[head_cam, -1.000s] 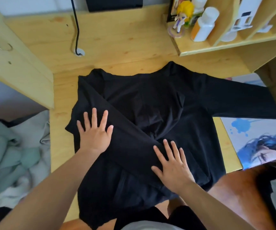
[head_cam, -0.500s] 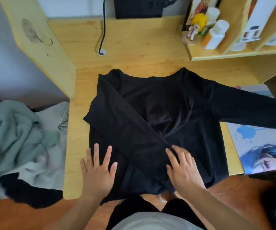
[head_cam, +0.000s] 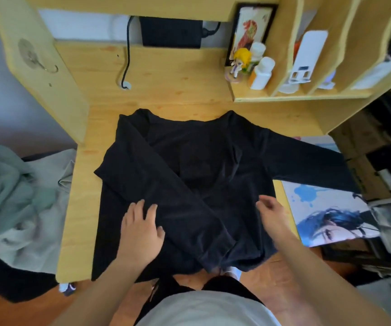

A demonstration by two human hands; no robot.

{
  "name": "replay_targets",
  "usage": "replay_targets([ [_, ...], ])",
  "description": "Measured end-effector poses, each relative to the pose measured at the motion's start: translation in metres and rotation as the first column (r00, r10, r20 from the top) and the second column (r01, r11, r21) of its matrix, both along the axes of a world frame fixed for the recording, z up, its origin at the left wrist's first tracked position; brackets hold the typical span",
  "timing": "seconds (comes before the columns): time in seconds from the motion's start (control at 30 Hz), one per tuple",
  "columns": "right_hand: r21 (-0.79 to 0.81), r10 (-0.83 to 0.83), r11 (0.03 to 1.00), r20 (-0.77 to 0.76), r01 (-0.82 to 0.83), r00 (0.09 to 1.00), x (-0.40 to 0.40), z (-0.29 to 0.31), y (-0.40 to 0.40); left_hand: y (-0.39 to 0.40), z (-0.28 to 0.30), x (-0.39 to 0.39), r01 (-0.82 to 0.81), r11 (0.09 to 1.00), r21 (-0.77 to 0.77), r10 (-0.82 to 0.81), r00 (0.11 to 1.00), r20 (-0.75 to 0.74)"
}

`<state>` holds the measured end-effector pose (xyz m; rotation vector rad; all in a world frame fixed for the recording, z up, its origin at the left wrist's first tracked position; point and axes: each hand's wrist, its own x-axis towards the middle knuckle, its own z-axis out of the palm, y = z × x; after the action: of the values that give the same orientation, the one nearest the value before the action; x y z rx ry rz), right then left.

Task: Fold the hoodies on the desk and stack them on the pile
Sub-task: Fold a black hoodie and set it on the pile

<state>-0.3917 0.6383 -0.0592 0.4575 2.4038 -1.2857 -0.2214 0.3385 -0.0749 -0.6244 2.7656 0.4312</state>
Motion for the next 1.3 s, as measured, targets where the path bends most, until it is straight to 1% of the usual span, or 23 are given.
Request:
replay_targets([
  [0.03, -0.090, -0.128, 0.987, 0.021, 0.130, 0.992, -0.015, 0.005, 0.015, 0.019, 0.004, -0.011, 0.071, 0.997, 0.031, -0.070, 0.996, -0.053],
  [0.1, -0.254, -0.301, 0.915, 0.089, 0.313, 0.950, -0.042, 0.014, 0.047, 0.057, 0.006, -0.033, 0.194, 0.979, 0.071, -0.185, 0.976, -0.116],
  [0.2, -0.382, -0.443, 0.796, 0.161, 0.469, 0.882, -0.080, 0.016, 0.104, 0.111, 0.004, -0.063, 0.272, 0.956, 0.105, -0.263, 0.960, -0.092],
  [0.3, -0.508, -0.518, 0.630, 0.289, 0.587, 0.805, -0.123, 0.007, 0.166, 0.160, -0.006, -0.087, 0.260, 0.960, 0.107, -0.261, 0.965, 0.001],
  [0.4, -0.532, -0.581, 0.451, 0.435, 0.717, 0.688, -0.162, -0.002, 0.223, 0.201, -0.016, -0.101, 0.150, 0.975, 0.162, -0.181, 0.964, 0.197],
  [0.47, -0.538, -0.592, 0.359, 0.501, 0.763, 0.632, -0.184, -0.004, 0.250, 0.216, -0.017, -0.107, 0.086, 0.984, 0.154, -0.130, 0.946, 0.297],
  [0.53, -0.543, -0.596, 0.280, 0.548, 0.791, 0.587, -0.206, -0.010, 0.270, 0.221, -0.015, -0.113, 0.057, 0.989, 0.138, -0.100, 0.938, 0.332],
  [0.6, -0.544, -0.590, 0.207, 0.594, 0.813, 0.548, -0.225, -0.016, 0.280, 0.222, -0.011, -0.120, -0.004, 0.986, 0.167, -0.055, 0.935, 0.349],
  [0.63, -0.539, -0.580, 0.191, 0.612, 0.820, 0.537, -0.233, -0.016, 0.280, 0.222, -0.009, -0.122, -0.029, 0.983, 0.182, -0.040, 0.931, 0.363],
  [0.8, -0.572, -0.548, 0.108, 0.648, 0.813, 0.529, -0.252, -0.013, 0.283, 0.226, -0.004, -0.128, -0.125, 0.969, 0.212, 0.025, 0.908, 0.417],
  [0.83, -0.596, -0.538, 0.100, 0.641, 0.797, 0.547, -0.252, -0.009, 0.283, 0.227, -0.003, -0.130, -0.154, 0.961, 0.229, 0.047, 0.910, 0.412],
  [0.87, -0.630, -0.530, 0.136, 0.606, 0.765, 0.593, -0.252, -0.003, 0.281, 0.228, 0.000, -0.132, -0.207, 0.939, 0.273, 0.087, 0.915, 0.394],
  [0.93, -0.685, -0.538, 0.296, 0.456, 0.665, 0.709, -0.247, 0.012, 0.271, 0.230, 0.012, -0.136, -0.377, 0.819, 0.433, 0.248, 0.913, 0.324],
  [1.0, -0.677, -0.566, 0.474, 0.256, 0.563, 0.784, -0.239, 0.034, 0.251, 0.232, 0.031, -0.134, -0.486, 0.617, 0.619, 0.446, 0.864, 0.234],
  [1.03, -0.635, -0.567, 0.582, 0.130, 0.507, 0.814, -0.231, 0.047, 0.238, 0.231, 0.044, -0.132, -0.499, 0.505, 0.705, 0.530, 0.823, 0.203],
  [1.07, -0.559, -0.518, 0.712, -0.010, 0.425, 0.855, -0.221, 0.060, 0.225, 0.228, 0.055, -0.129, -0.492, 0.384, 0.781, 0.601, 0.776, 0.193],
  [1.1, -0.460, -0.413, 0.830, -0.129, 0.315, 0.901, -0.207, 0.074, 0.208, 0.222, 0.066, -0.123, -0.463, 0.265, 0.846, 0.653, 0.732, 0.196],
  [1.13, -0.365, -0.259, 0.916, -0.224, 0.165, 0.939, -0.192, 0.083, 0.191, 0.214, 0.076, -0.117, -0.425, 0.156, 0.892, 0.697, 0.687, 0.206],
  [1.17, -0.278, -0.068, 0.960, -0.294, -0.017, 0.953, -0.170, 0.089, 0.172, 0.204, 0.085, -0.109, -0.380, 0.063, 0.923, 0.738, 0.640, 0.214],
  [1.2, -0.149, 0.150, 0.966, -0.346, -0.213, 0.926, -0.146, 0.091, 0.152, 0.193, 0.092, -0.099, -0.333, -0.018, 0.943, 0.776, 0.590, 0.223],
  [1.23, 0.046, 0.390, 0.912, -0.404, -0.408, 0.827, -0.121, 0.084, 0.133, 0.180, 0.095, -0.088, -0.289, -0.095, 0.952, 0.814, 0.528, 0.242],
  [1.27, 0.269, 0.615, 0.784, -0.462, -0.560, 0.639, -0.098, 0.069, 0.117, 0.168, 0.097, -0.076, -0.250, -0.170, 0.953, 0.842, 0.465, 0.272],
  [1.3, 0.444, 0.771, 0.621, -0.492, -0.646, 0.404, -0.074, 0.047, 0.104, 0.158, 0.095, -0.063, -0.224, -0.236, 0.946, 0.858, 0.409, 0.311],
])
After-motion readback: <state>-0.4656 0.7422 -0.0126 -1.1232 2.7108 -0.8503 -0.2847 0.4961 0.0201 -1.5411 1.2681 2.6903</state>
